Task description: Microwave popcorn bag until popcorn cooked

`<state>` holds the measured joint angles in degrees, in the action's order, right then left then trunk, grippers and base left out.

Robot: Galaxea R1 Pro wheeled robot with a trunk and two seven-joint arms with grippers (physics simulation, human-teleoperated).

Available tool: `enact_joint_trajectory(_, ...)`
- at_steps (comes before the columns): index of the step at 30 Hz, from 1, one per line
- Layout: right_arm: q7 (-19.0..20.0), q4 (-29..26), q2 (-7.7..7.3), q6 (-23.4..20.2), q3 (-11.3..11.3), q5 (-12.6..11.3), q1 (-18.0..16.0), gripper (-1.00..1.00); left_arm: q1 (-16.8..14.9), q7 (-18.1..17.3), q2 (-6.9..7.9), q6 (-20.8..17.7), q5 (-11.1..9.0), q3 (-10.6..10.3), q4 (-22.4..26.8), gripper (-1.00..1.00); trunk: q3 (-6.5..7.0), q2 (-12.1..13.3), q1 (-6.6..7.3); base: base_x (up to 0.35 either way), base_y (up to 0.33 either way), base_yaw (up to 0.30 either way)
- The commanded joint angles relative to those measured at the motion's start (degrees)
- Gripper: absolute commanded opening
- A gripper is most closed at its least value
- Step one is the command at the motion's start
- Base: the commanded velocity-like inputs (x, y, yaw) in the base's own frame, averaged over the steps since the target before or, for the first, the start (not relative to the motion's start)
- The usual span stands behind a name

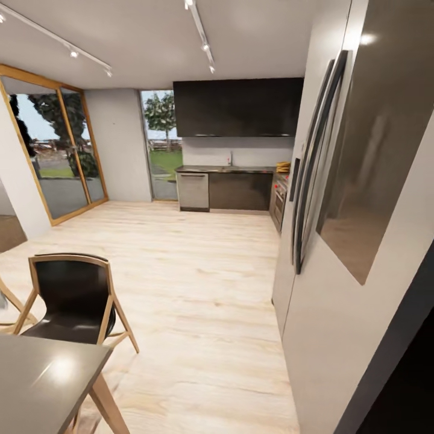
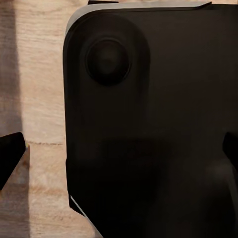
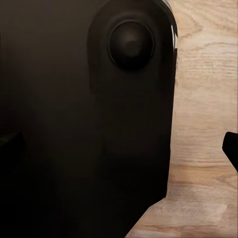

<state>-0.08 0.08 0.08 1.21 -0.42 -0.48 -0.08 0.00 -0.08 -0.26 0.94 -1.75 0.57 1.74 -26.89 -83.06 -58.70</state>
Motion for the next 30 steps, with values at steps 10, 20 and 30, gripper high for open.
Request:
enact_joint_trajectory(10,-0.01,0.01,0.0,0.11,0.68,0.74,-0.01,1.0,0.0,-0.01,-0.01,0.12,-0.18,0.04,0.01,1.0,-0.04,-0.02,-0.03,0.201,0.124,-0.07)
enact_joint_trajectory(20,-0.02,0.01,0.0,1.73,0.68,0.3,-0.01,1.0,0.0,-0.01,-0.44,0.12,-0.36,0.39,0.11,1.0,-0.04,-0.02,-0.03,0.004,0.003,0.0)
enact_joint_trajectory(30,-0.01,0.01,0.02,3.18,0.36,0.04,-0.01,1.0,0.0,-0.01,-0.44,0.12,-0.36,0.39,0.1,1.0,-0.04,-0.02,-0.03,0.0,0.0,-0.119)
